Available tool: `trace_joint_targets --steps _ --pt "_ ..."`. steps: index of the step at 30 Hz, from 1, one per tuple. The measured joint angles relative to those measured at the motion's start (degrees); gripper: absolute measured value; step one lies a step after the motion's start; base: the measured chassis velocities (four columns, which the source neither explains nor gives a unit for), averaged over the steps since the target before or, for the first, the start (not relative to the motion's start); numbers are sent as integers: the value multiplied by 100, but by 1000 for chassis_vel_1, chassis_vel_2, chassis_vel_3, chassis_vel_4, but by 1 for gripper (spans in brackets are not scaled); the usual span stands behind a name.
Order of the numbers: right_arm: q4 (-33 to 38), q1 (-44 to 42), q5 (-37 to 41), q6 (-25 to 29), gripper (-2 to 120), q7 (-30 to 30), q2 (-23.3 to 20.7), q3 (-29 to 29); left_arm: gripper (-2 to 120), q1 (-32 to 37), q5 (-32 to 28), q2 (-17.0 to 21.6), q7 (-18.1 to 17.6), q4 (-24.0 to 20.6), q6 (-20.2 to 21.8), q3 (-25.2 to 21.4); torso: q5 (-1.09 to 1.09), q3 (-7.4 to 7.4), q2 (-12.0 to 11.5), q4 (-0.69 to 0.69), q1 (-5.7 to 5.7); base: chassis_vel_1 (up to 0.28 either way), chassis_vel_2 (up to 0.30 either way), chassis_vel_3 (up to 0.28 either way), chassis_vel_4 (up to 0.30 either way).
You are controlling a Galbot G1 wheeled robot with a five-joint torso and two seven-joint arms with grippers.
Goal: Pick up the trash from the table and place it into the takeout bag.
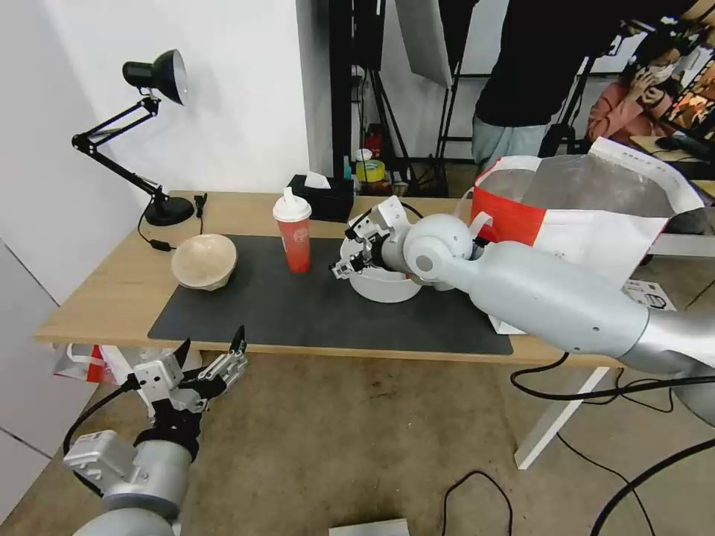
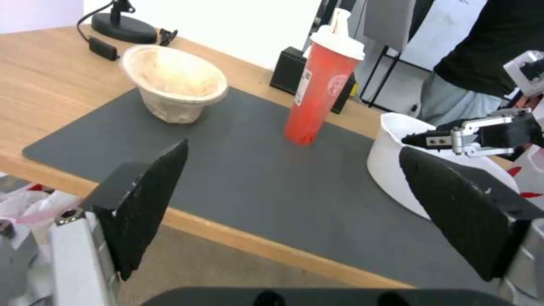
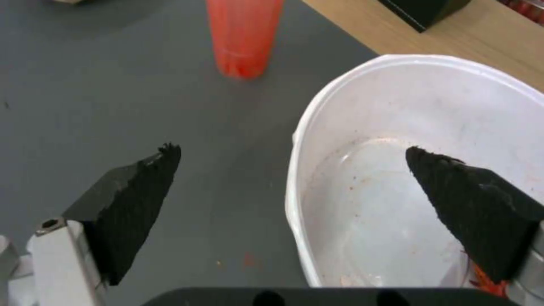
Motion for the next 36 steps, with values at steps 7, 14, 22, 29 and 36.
trace_joint_targets --steps 7,14,22,29,36 --pt "78 43 2 0 100 -36 -147 -16 100 0 0 -3 -8 0 -3 0 0 0 0 0 0 0 0 0 0" --pt "192 35 -25 0 100 -174 -386 -13 100 -2 0 0 -23 0 -5 0 0 0 0 0 0 0 0 0 0" --pt "278 -42 -111 0 100 -368 -649 19 100 -10 10 -9 -40 0 -10 16 0 0 0 0 0 0 0 0 0" --pt "275 -170 -193 0 100 -428 -689 54 100 2 14 -3 -42 0 -10 20 1 0 0 0 0 0 0 0 0" --pt "210 -236 -256 0 100 -462 -670 57 100 9 14 -3 -46 0 -11 9 -1 0 0 0 0 0 0 0 0"
